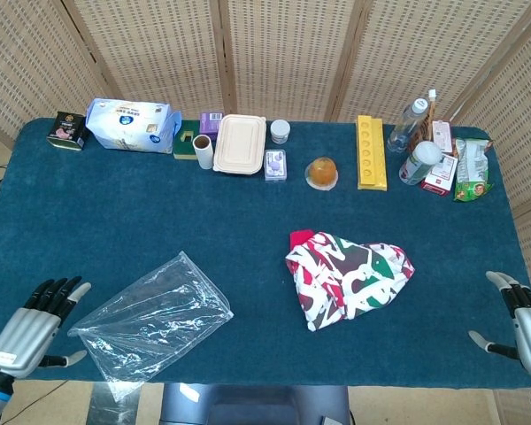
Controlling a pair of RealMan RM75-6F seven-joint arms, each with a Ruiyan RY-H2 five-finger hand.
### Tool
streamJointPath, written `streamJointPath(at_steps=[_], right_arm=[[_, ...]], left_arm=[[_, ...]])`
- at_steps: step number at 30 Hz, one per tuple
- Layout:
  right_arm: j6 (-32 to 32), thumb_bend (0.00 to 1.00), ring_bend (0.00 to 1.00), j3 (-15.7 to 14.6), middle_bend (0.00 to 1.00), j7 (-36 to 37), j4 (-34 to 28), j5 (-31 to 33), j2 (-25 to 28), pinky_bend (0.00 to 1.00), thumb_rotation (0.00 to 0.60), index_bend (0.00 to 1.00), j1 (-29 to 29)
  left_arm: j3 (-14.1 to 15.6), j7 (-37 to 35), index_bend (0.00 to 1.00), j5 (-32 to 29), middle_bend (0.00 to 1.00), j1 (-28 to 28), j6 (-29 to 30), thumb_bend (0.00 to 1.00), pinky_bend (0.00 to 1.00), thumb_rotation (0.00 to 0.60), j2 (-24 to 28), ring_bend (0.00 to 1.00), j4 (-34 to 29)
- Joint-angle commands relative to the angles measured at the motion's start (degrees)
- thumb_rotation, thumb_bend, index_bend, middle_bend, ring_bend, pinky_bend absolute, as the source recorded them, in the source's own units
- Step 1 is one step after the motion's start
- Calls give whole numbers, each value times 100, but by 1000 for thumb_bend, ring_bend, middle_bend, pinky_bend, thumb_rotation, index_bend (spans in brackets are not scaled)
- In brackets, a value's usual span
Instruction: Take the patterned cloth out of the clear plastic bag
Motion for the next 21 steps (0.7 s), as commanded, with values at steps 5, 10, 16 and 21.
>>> streamJointPath(at_steps=[5, 10, 16, 21], right_arm=[[72, 145, 247, 45, 211, -106, -7, -37, -55, 258, 515, 159, -27], [79, 145, 247, 54, 214, -189, -67, -44, -49, 258, 515, 161, -45], [87, 145, 247, 64, 214, -209, -107, -58, -33, 258, 515, 161, -68], [57, 145, 247, 85, 215, -247, -132, -44, -27, 258, 515, 162, -60]], left_arm=[[-605, -156, 0, -65, 25, 527, 1507, 0, 48, 560, -702, 0, 692], [-674, -281, 0, -49, 25, 578, 1571, 0, 48, 559, -803, 0, 821], [-697, -382, 0, -83, 25, 593, 1461, 0, 48, 558, -840, 0, 836], [-686, -418, 0, -172, 25, 580, 1268, 0, 48, 565, -822, 0, 771]])
